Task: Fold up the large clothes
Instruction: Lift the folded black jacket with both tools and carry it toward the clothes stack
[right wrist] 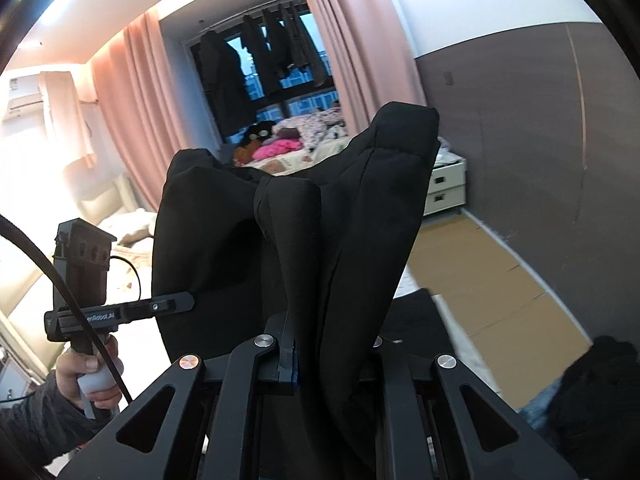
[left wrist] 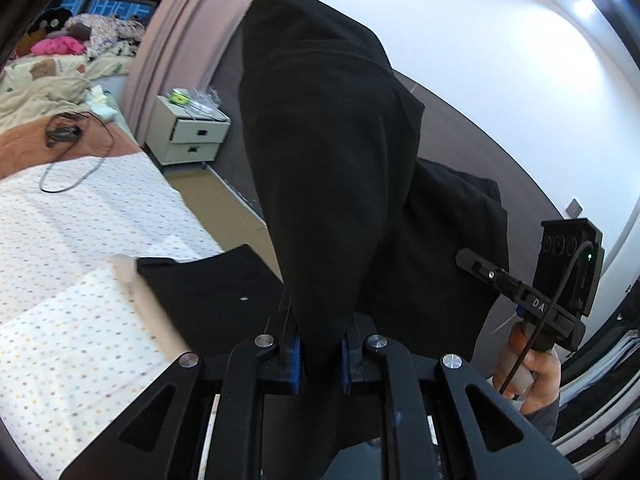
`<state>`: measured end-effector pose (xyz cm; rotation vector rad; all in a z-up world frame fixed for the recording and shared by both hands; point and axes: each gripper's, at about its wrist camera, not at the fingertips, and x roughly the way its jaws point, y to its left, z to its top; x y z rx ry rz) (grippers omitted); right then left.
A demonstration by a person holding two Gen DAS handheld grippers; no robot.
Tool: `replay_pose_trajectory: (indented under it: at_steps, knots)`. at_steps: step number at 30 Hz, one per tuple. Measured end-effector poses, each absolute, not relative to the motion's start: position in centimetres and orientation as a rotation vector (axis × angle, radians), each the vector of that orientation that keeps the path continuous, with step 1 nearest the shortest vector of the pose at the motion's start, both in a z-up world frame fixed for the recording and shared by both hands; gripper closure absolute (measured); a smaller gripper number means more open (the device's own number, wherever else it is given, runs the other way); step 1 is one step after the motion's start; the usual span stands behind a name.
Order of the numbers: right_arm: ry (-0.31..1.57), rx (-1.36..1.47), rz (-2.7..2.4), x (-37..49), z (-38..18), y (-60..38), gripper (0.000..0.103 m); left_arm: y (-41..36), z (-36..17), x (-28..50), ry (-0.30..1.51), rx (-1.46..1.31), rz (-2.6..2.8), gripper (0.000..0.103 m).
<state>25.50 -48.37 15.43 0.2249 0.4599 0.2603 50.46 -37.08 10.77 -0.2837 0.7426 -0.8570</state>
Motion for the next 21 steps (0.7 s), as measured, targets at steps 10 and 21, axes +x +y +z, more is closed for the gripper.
replay_pose_trajectory:
  at_steps: [10,21]
  knots:
    - [0.586,0.181,0.185,29.0,16.0,-45.0,0.094,-38.9,4.2,57.0,0.916,-0.42,-0.895,0.088]
    - [0.915,0.255,0.067,41.6,2.3,-37.0,0.083,-37.7,-8.5,65.7,1.153,-0.306,-0.757,0.085]
